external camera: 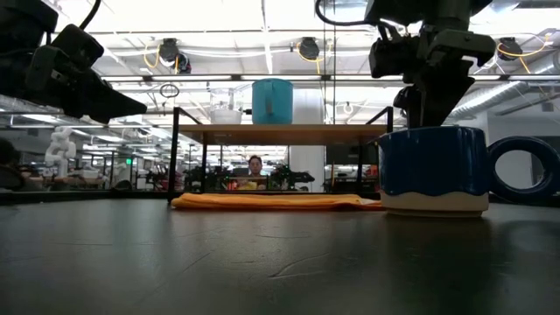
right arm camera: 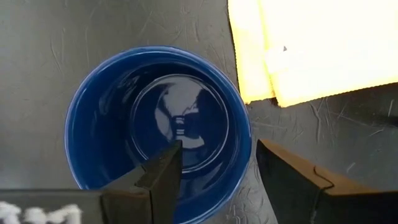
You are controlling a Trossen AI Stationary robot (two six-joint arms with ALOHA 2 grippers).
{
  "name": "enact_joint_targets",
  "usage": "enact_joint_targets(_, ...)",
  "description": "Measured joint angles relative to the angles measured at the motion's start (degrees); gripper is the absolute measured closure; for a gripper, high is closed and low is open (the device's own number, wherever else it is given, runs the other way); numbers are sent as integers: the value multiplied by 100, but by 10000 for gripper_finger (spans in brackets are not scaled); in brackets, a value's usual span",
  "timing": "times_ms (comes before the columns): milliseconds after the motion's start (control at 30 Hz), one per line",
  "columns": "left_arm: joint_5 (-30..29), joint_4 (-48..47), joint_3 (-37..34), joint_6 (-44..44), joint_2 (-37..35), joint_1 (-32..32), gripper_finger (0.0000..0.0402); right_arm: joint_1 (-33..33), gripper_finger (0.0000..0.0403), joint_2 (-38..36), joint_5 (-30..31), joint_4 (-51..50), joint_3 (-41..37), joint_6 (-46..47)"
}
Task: Stack small to large cups/mugs on shelf
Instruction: Put the dark blue mug on the shelf
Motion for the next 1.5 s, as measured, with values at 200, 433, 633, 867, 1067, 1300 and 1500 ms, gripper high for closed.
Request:
enact_joint_targets(200, 3, -10, 0, 0, 0, 0, 364, 0, 205, 10, -2, 8, 0, -56)
enact_joint_targets(433, 4, -37, 0, -2, 2, 0, 364, 0, 226, 10, -13, 200, -330, -61)
enact_joint_targets(633, 2, -37, 0, 0, 0, 0, 364, -7, 247, 17, -9, 284, -393, 27)
enact_joint_targets(867, 2, -35, 0, -2, 0, 0, 364, -8, 261, 17, -11, 443, -393, 6)
enact_joint_targets(1067, 2, -35, 0, -4, 0, 0, 364, -13, 316, 17, -146, 437, -393, 7)
enact_joint_targets(1300, 2, -31, 0, -4, 1, 0, 364, -12, 389, 10, -170, 418, -391, 53)
enact_joint_targets(1500, 2, -31, 0, -4, 0, -1, 364, -223, 388, 11, -153, 432, -391, 431)
